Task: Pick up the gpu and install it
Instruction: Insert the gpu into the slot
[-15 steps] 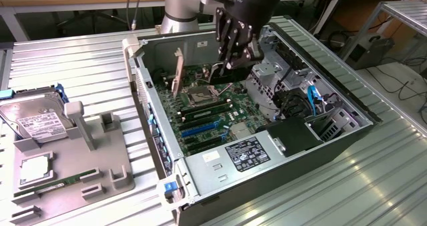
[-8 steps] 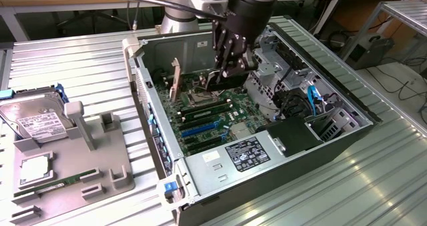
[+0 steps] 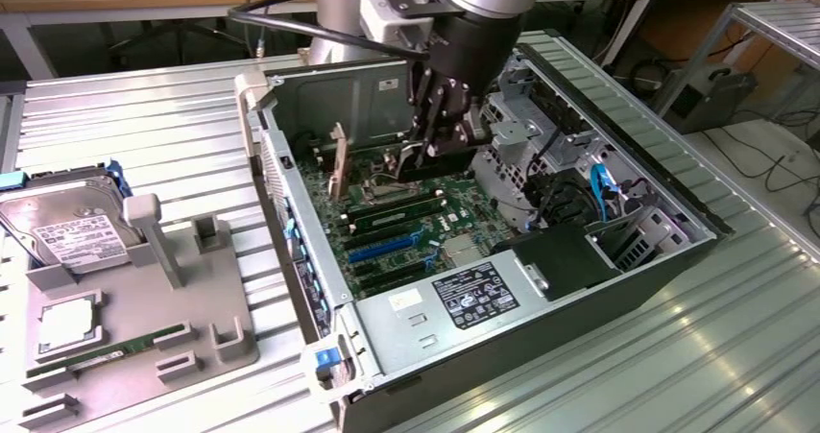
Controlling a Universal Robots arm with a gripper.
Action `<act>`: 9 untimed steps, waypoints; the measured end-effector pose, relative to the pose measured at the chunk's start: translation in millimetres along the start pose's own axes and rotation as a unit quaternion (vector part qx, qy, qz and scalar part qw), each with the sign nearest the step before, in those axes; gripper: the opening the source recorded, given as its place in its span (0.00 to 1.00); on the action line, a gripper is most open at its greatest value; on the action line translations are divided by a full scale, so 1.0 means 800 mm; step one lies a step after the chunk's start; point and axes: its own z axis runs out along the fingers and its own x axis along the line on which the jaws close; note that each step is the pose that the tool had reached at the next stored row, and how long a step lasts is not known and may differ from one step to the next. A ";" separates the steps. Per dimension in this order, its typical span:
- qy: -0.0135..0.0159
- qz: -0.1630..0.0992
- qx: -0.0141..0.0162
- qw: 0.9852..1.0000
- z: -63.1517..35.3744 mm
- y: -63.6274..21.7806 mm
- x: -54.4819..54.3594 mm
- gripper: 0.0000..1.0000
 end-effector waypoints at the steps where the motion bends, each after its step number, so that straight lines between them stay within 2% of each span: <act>1: 0.000 0.000 0.000 1.000 0.002 0.001 0.001 0.26; 9: 0.000 0.000 0.004 1.000 0.019 0.015 0.008 0.26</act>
